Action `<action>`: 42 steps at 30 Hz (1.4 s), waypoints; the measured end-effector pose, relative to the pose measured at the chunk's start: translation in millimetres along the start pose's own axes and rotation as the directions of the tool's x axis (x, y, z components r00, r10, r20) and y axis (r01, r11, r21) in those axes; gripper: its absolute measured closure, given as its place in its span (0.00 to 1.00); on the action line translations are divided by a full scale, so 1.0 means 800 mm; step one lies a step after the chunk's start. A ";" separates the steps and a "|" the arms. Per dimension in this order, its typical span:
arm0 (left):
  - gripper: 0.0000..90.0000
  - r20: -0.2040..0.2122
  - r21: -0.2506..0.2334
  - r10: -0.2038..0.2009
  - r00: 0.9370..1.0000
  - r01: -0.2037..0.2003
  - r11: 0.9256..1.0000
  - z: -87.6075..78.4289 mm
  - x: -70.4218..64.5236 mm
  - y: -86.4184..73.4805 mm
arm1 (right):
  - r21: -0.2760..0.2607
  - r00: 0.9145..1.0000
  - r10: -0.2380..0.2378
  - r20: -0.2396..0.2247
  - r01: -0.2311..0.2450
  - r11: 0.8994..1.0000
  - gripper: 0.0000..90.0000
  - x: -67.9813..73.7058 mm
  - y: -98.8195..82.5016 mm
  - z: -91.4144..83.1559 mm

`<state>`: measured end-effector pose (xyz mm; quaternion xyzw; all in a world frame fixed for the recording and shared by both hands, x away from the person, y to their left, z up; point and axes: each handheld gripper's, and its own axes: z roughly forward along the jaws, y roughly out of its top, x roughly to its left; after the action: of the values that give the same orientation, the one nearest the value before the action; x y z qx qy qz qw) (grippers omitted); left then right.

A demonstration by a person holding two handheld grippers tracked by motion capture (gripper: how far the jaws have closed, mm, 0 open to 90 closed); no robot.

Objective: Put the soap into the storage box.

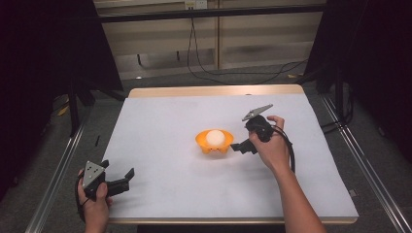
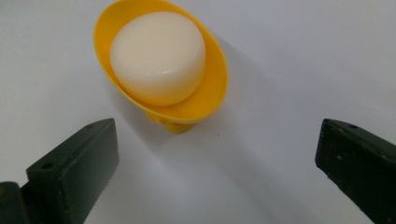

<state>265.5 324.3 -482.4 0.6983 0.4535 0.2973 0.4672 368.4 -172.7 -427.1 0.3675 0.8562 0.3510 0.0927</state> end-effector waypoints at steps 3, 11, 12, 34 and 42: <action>0.00 -0.001 -0.001 0.000 1.000 0.000 1.000 0.000 0.000 0.000 | -0.004 1.000 0.009 0.006 -0.009 1.000 0.00 -0.003 -0.008 -0.005; 0.00 -0.002 -0.001 -0.002 1.000 0.002 1.000 0.000 0.000 0.000 | -0.015 0.999 0.024 0.029 -0.024 1.000 0.00 -0.013 -0.029 -0.019; 0.00 -0.002 0.000 -0.002 1.000 0.002 1.000 0.000 0.000 0.000 | -0.009 0.999 0.034 0.034 -0.034 0.999 0.00 -0.013 -0.032 -0.021; 0.00 -0.005 -0.002 -0.004 1.000 0.004 1.000 0.000 0.000 0.000 | -0.048 0.993 0.084 0.087 -0.080 0.996 0.00 -0.028 -0.085 -0.052; 0.00 -0.002 -0.002 -0.001 1.000 0.001 1.000 0.000 0.000 0.000 | -0.051 0.990 0.106 0.094 -0.102 0.994 0.00 -0.035 -0.106 -0.061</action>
<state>265.4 324.3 -482.5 0.6974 0.4540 0.2982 0.4676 320.2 -259.3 -450.9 0.4259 0.8222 0.3569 0.1239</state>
